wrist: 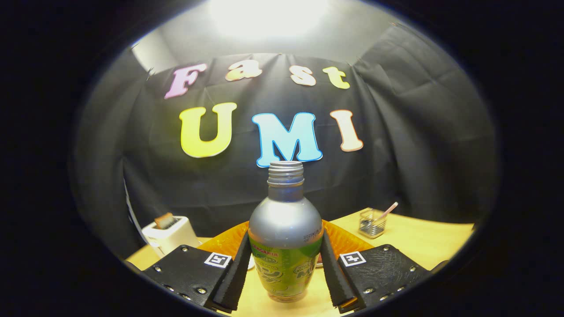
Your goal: Take the bottle from table, then pour the juice into the cup, finally place the bottle on the coaster
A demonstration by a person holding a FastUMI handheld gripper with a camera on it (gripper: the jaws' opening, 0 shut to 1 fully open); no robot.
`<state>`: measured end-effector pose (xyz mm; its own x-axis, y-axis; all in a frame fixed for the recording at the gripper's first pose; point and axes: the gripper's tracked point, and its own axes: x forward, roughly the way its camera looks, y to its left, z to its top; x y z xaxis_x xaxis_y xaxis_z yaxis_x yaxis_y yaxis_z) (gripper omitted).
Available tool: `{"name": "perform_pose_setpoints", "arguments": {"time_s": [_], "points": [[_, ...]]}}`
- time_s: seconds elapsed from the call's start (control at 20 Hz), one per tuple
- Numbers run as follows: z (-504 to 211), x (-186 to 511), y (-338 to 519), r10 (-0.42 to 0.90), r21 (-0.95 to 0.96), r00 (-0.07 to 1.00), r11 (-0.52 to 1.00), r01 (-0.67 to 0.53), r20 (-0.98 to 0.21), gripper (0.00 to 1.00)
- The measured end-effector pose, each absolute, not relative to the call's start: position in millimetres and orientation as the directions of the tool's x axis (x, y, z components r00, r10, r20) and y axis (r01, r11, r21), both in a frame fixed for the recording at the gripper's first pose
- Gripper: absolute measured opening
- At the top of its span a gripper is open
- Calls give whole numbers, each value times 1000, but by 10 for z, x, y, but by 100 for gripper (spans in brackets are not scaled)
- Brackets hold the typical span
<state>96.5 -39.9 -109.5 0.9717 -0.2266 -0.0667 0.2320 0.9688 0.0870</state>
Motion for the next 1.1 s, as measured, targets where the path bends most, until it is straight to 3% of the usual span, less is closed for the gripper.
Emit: {"name": "perform_pose_setpoints", "arguments": {"time_s": [0.4, 1.1], "points": [[-1380, 1144, -80, -207, -105, 973, 975, 197, -106, 75], [-2066, 1453, -39, -150, -1, 975, 988, 152, -164, 75]]}}
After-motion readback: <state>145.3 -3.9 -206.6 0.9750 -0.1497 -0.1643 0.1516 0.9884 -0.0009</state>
